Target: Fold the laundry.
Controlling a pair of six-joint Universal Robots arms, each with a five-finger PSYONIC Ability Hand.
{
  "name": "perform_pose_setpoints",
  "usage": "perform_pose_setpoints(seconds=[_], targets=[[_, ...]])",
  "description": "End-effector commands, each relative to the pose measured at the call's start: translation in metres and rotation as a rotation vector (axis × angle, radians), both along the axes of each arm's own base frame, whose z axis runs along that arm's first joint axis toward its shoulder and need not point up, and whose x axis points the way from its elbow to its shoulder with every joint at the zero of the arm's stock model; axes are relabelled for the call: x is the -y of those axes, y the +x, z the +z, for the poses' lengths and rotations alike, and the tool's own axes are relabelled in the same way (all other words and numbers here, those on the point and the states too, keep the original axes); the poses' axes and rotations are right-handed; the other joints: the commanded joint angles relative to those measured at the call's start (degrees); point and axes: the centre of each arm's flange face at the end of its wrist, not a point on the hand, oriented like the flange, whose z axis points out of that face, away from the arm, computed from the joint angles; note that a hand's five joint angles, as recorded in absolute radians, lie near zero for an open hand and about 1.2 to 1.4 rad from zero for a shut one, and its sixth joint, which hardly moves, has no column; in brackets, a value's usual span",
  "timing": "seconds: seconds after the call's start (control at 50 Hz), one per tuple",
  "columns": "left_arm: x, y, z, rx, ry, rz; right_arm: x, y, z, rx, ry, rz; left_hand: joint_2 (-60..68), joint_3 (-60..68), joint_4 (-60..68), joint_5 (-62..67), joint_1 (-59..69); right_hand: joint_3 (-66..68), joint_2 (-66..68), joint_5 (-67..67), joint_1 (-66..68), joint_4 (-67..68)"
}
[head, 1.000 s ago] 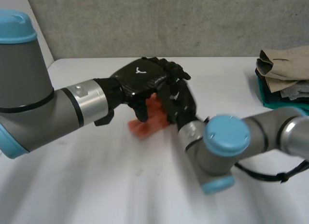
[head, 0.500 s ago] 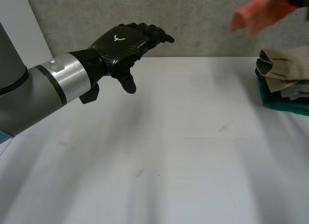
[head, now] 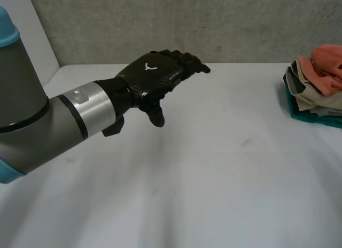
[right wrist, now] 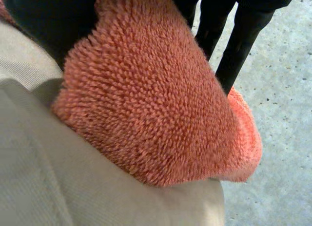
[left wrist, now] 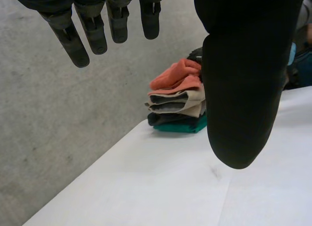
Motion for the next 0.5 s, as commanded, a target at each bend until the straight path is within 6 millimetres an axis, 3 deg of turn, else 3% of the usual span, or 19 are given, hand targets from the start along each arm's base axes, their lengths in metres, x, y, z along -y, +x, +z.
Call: perform_pose_setpoints(seconds=[0.02,0.12,0.26,0.34,0.4,0.5], targets=[[-0.013,-0.003,0.011,-0.017,-0.025,-0.027,-0.01,0.003,0.032,-0.009,-0.031,-0.002,2.0,1.7,2.0,0.4,2.0,-39.1,-38.7,-38.8,-41.7,-39.4],[-0.016,-0.004,0.013,-0.023,-0.026,-0.034,-0.021,0.004,0.059,0.014,0.003,-0.013,2.0,1.7,2.0,0.4,2.0,-40.2,-39.9,-39.9,-42.8,-40.5],[-0.028,-0.006,0.022,-0.037,-0.046,-0.059,-0.039,0.001,0.082,0.068,0.133,-0.042,2.0,1.7,2.0,0.4,2.0,-40.2,-39.9,-39.9,-42.8,-40.5],[-0.03,-0.006,0.027,-0.049,-0.066,-0.062,-0.062,-0.034,0.101,0.11,0.236,-0.158,1.8,1.5,1.8,0.2,1.8,-40.2,-39.9,-39.9,-42.8,-40.5],[-0.032,-0.006,0.031,-0.059,-0.078,-0.065,-0.075,-0.049,0.115,0.099,0.264,-0.232,1.8,1.5,1.8,0.2,1.8,-40.2,-39.9,-39.9,-42.8,-40.5],[-0.033,-0.006,0.038,-0.081,-0.093,-0.065,-0.103,-0.09,0.144,-0.006,0.295,-0.502,1.8,1.5,1.8,0.2,1.8,-40.2,-39.9,-39.9,-42.8,-40.5]])
